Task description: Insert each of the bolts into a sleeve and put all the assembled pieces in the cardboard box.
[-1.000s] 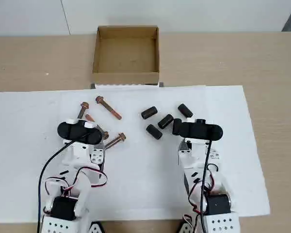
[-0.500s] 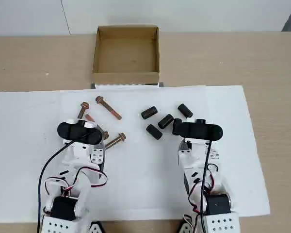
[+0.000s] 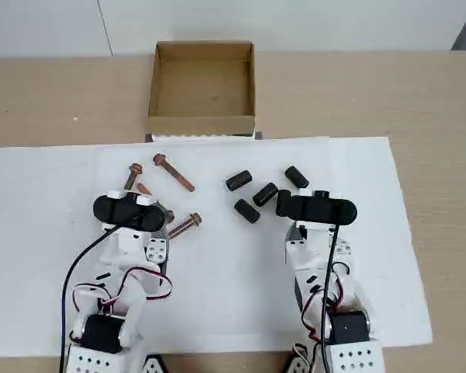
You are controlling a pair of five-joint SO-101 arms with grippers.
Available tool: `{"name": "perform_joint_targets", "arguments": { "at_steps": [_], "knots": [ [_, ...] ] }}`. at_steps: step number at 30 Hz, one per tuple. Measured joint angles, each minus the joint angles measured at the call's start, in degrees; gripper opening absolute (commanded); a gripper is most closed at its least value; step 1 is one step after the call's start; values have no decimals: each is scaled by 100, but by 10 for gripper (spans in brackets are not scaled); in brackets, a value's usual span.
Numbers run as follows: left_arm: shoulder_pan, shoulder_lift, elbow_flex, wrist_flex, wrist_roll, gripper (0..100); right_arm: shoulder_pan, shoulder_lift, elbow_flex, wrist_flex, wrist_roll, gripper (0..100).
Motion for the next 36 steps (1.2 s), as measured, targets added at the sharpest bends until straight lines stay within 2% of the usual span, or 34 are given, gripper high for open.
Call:
{"name": "perform_joint_targets", "arguments": {
  "at_steps": [13, 21, 33, 36],
  "knots": [
    [0, 0, -62, 167, 0, 6, 0, 0, 0, 0, 0, 4],
    [0, 0, -1231, 1204, 0, 6, 0, 0, 0, 0, 0, 4],
    [0, 9, -2119, 1811, 0, 6, 0, 0, 0, 9, 0, 4],
    [0, 615, -2752, 1820, 9, 6, -26, 0, 0, 9, 0, 4]
  ]
}}
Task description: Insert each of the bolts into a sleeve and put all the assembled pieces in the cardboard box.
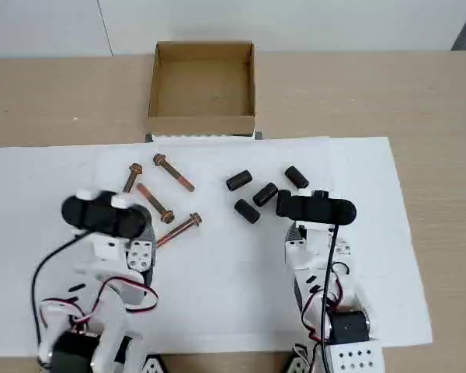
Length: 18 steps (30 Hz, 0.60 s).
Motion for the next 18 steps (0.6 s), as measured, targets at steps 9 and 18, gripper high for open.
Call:
{"name": "perform_joint_targets", "arguments": {
  "at_steps": [9, 18],
  "knots": [
    [0, 3508, -2901, 879, 396, 6, 220, 0, -18, 53, 0, 7],
    [0, 5108, -4466, 1327, 422, 6, -167, 0, -1503, 1618, 0, 8]
  ]
}}
